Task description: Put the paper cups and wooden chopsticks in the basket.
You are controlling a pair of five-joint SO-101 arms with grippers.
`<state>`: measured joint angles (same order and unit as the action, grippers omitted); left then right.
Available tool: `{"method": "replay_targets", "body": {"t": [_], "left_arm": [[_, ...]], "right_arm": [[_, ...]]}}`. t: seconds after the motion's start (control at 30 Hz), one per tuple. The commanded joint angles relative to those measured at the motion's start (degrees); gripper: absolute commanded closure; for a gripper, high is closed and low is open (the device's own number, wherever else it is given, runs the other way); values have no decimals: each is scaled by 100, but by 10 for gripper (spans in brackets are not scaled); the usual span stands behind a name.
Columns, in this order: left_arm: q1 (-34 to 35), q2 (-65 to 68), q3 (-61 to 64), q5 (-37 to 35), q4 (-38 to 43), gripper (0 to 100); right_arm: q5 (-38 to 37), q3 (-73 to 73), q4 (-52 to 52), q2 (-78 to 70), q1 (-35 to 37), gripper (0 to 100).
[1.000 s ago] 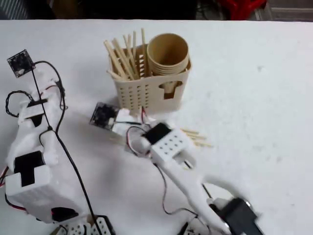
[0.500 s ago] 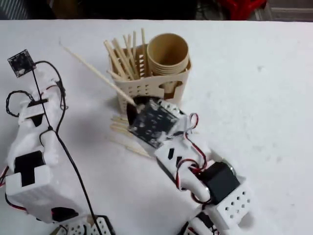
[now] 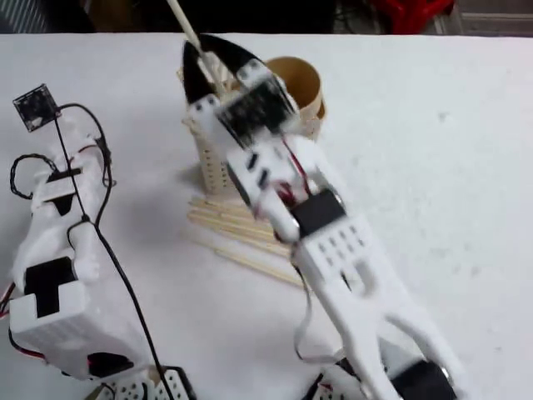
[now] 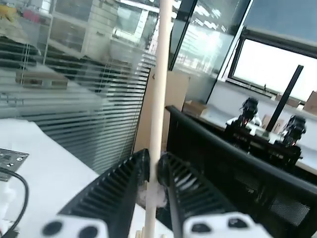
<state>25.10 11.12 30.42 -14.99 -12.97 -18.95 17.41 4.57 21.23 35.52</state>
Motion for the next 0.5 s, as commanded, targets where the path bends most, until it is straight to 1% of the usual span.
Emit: {"method": "replay_targets", "body": {"t": [0.0, 0.13, 0.27, 0.4, 0.47], "left_arm": [[-92, -48, -237, 35, -35, 908], [-189, -48, -237, 35, -35, 908], [-207, -48, -246, 44, -35, 907], [-207, -48, -246, 44, -35, 908], [-207, -48, -246, 44, -35, 908]], "right_arm": [[44, -826, -154, -752, -136, 981], [44, -703, -163, -963, -259, 980], [44, -448, -180, -769, -338, 976], [44, -255, -180, -558, -365, 896], [44, -158, -154, -479, -365, 896]]}}
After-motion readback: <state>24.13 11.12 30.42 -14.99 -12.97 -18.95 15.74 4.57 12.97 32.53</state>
